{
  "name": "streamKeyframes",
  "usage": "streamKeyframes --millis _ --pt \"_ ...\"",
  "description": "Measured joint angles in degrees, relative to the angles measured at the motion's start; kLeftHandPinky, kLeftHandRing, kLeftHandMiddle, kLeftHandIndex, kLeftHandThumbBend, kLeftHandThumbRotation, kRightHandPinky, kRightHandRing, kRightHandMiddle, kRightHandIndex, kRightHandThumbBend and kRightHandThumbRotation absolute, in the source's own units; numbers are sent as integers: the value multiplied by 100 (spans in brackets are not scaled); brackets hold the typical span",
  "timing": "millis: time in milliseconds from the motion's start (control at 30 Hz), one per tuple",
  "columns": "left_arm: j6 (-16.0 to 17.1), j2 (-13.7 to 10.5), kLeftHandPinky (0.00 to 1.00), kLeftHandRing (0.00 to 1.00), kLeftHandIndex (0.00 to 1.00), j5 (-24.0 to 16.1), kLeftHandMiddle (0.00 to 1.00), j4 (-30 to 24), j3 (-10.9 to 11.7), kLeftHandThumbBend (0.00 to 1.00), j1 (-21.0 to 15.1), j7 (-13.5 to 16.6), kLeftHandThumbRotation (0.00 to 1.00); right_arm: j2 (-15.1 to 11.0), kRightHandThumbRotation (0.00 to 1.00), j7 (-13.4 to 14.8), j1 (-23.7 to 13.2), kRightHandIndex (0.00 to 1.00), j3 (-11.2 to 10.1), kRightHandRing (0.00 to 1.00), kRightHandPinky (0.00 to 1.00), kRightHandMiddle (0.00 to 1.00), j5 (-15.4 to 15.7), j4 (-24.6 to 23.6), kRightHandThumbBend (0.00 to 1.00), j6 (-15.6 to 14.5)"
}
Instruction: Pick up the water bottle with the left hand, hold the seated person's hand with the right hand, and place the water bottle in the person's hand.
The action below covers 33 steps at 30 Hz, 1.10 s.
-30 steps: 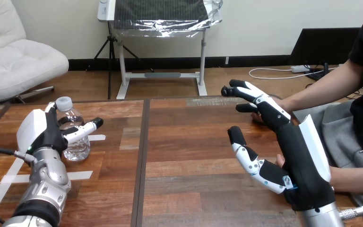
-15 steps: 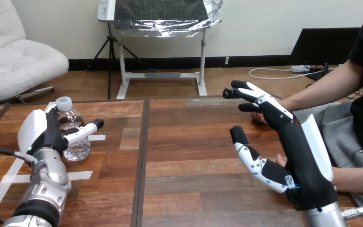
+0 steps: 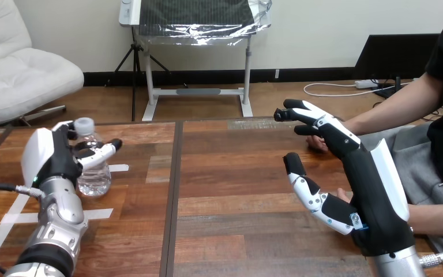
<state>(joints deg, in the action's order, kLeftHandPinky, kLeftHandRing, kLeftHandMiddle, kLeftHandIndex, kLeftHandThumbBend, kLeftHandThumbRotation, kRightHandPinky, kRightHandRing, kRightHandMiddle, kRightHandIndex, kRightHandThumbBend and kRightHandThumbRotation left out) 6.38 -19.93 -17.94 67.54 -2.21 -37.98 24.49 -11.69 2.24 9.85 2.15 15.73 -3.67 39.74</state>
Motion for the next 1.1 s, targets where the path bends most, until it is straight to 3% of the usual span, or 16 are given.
streamKeyframes --millis 467,1100 --pt "194 19 41 46 52 62 49 9 79 68 0 198 0 2 0 -4 0 74 -1 82 73 85 0 0 20 0" --pt "214 26 40 45 52 31 48 8 56 67 -2 267 0 1 0 -17 0 73 -3 83 73 84 5 0 20 0"
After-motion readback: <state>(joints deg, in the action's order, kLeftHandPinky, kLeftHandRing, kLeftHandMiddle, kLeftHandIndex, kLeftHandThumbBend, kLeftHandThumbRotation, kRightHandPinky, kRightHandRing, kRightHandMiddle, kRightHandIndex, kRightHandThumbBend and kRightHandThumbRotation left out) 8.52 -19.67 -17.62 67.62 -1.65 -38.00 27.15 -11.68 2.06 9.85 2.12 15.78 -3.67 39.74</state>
